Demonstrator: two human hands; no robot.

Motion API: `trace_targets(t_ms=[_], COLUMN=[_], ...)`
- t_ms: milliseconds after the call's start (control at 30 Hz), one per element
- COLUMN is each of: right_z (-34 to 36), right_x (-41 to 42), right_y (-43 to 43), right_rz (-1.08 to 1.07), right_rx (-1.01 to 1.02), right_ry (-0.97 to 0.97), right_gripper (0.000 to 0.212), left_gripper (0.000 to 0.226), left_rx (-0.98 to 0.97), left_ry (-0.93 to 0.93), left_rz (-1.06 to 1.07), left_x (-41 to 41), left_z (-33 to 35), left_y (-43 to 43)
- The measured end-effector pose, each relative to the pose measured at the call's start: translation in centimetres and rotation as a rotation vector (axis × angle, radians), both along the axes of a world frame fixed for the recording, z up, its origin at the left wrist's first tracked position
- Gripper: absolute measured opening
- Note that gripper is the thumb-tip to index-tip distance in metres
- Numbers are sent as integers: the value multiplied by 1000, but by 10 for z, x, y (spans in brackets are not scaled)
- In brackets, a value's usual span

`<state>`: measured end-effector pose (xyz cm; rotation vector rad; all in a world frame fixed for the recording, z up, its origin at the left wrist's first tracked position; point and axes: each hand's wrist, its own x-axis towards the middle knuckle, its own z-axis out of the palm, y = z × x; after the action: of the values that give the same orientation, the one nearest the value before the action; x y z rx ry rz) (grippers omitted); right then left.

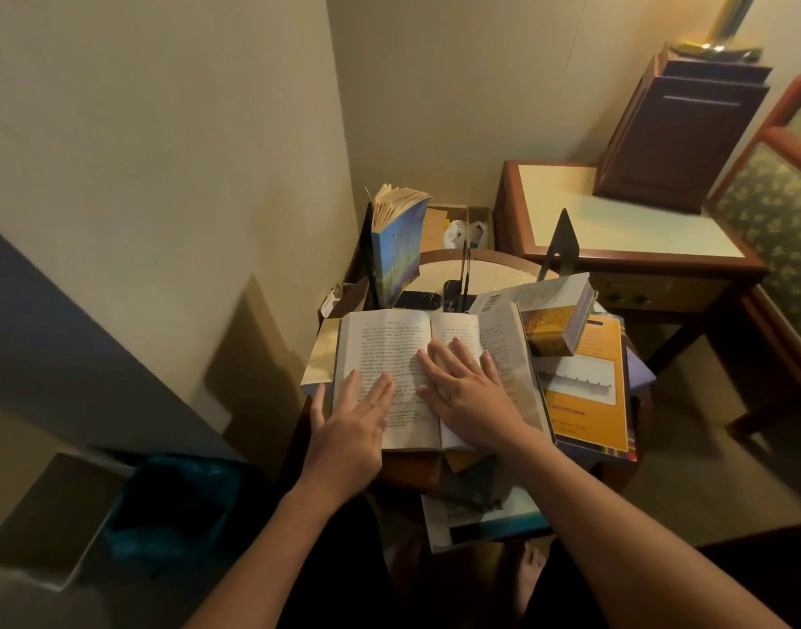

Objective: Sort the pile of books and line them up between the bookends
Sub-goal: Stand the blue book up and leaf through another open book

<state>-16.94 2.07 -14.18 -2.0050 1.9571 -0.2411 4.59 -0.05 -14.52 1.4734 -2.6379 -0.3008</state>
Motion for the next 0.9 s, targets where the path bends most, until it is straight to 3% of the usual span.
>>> trace_targets(t_ms=[300,500,900], right_z=[2,3,0], right_x=[-1,-1,1], right_y=[-2,-3,-3], right_rz=[8,11,0], right_rx=[33,51,38], right_ry=[32,43,42], right_gripper=[67,67,66], left_gripper=[66,69,57], left_rx=[13,58,36], left_ry=[-139,-98,-46], left_rz=[24,75,114], left_x=[-23,-48,-14], left_z=[11,20,0], left_y=[-38,-71,21])
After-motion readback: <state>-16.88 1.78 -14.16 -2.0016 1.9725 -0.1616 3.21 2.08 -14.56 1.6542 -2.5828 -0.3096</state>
